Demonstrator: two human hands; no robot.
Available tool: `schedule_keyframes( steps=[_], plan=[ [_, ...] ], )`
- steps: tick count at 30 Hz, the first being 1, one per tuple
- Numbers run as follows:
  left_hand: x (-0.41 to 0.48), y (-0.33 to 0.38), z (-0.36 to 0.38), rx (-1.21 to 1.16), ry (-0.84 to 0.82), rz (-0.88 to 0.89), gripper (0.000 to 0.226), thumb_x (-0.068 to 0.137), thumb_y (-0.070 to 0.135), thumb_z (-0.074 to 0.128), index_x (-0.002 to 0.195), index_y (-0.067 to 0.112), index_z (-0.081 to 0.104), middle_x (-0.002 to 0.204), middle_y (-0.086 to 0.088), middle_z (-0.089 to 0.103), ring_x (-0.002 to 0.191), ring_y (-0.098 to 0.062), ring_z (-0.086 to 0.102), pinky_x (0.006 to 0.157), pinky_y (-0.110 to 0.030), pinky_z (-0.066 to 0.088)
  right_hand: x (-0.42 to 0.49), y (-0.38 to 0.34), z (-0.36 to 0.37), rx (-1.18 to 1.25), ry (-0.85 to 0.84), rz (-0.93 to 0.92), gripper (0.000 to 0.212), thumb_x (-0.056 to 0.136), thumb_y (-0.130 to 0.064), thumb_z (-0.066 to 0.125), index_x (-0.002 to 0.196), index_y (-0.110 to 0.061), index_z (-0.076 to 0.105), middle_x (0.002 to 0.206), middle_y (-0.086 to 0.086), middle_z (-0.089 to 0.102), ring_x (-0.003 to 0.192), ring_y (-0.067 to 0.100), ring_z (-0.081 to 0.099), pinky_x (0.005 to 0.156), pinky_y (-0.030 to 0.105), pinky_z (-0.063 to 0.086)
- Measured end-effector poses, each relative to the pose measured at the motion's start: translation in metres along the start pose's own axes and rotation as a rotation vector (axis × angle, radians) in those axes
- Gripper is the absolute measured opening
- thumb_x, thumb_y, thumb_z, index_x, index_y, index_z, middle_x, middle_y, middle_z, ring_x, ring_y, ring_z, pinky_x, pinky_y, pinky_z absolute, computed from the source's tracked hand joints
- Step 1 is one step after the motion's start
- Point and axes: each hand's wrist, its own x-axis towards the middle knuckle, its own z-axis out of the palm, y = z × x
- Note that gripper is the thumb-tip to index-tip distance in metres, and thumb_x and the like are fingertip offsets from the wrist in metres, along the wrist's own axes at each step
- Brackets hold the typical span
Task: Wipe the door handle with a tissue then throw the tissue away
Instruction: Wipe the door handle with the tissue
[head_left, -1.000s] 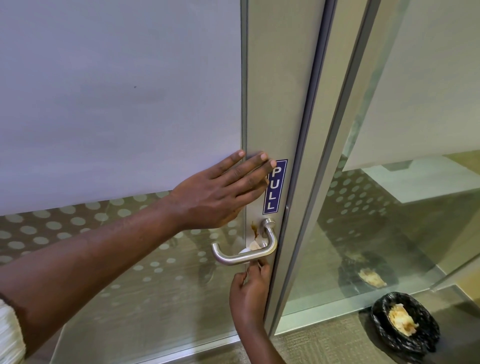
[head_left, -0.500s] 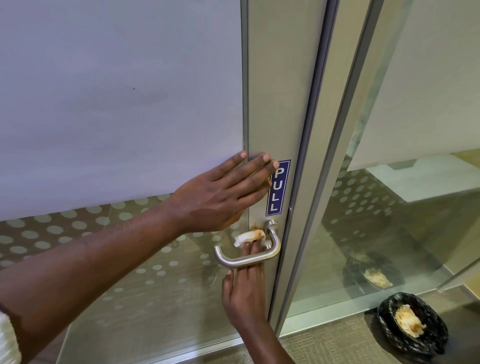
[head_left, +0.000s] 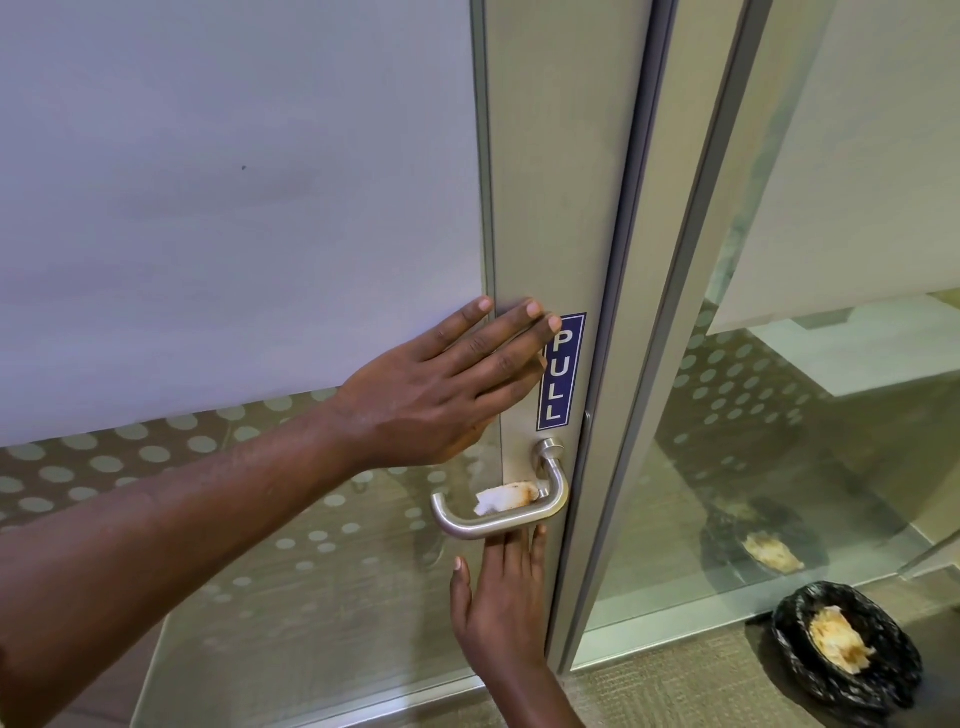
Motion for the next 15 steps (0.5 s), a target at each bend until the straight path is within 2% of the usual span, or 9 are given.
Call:
schedule_keyframes(
  steps=[2, 5, 7, 10, 12, 15],
  plan=[
    [0.0, 0.0, 0.001, 0.002, -0.007, 0.002, 0.068, 0.106, 0.033, 0.047, 0.164, 0.006, 0.023, 0.172, -0.022, 0.013, 0.16, -0.038, 0.009, 0.131, -0.051, -0.002, 0.012, -0.008, -0.008, 0.05, 0.043, -0.03, 0.065, 0.096, -0.041, 0.051, 0.149, -0.005, 0.038, 0.153, 0.019, 0.041, 0.148, 0.037, 0.029, 0.121, 0.051, 0.017],
    [-0.001, 0.0, 0.002, 0.006, -0.011, 0.004, 0.068, 0.107, 0.033, 0.046, 0.164, 0.006, 0.021, 0.172, -0.022, 0.012, 0.16, -0.038, 0.009, 0.131, -0.051, -0.001, 0.039, -0.016, -0.02, 0.133, 0.138, -0.06, 0.079, 0.094, -0.041, 0.052, 0.155, -0.001, 0.023, 0.163, 0.025, 0.015, 0.153, 0.039, 0.006, 0.125, 0.044, 0.004],
    [-0.001, 0.0, 0.003, -0.002, -0.012, 0.005, 0.068, 0.107, 0.033, 0.046, 0.164, 0.005, 0.022, 0.172, -0.022, 0.012, 0.16, -0.038, 0.009, 0.131, -0.051, 0.0, 0.044, -0.015, -0.022, 0.13, 0.143, -0.064, 0.081, 0.093, -0.041, 0.055, 0.155, 0.002, 0.025, 0.164, 0.026, 0.011, 0.153, 0.04, 0.001, 0.125, 0.043, 0.001],
    [-0.001, 0.0, 0.003, 0.002, -0.008, 0.002, 0.067, 0.107, 0.033, 0.045, 0.164, 0.005, 0.023, 0.172, -0.022, 0.012, 0.16, -0.038, 0.009, 0.131, -0.052, 0.0, 0.024, -0.009, -0.009, 0.069, 0.09, -0.054, 0.071, 0.09, -0.033, 0.06, 0.146, 0.006, 0.04, 0.156, 0.029, 0.031, 0.151, 0.04, 0.014, 0.123, 0.05, 0.012],
    [-0.001, 0.0, 0.004, 0.004, -0.009, 0.005, 0.066, 0.108, 0.032, 0.044, 0.163, 0.005, 0.023, 0.172, -0.022, 0.011, 0.16, -0.038, 0.008, 0.131, -0.052, -0.001, 0.006, -0.009, -0.003, 0.04, 0.019, -0.007, 0.059, 0.092, -0.035, 0.058, 0.138, 0.001, 0.052, 0.148, 0.024, 0.047, 0.148, 0.036, 0.027, 0.12, 0.055, 0.019],
    [-0.001, 0.0, 0.003, 0.005, -0.013, 0.004, 0.066, 0.108, 0.032, 0.043, 0.164, 0.004, 0.021, 0.172, -0.022, 0.012, 0.16, -0.039, 0.008, 0.131, -0.052, -0.001, -0.002, -0.012, -0.003, 0.048, -0.009, 0.041, 0.058, 0.095, -0.041, 0.052, 0.138, -0.002, 0.051, 0.147, 0.017, 0.049, 0.147, 0.031, 0.032, 0.122, 0.053, 0.017]
  ],
)
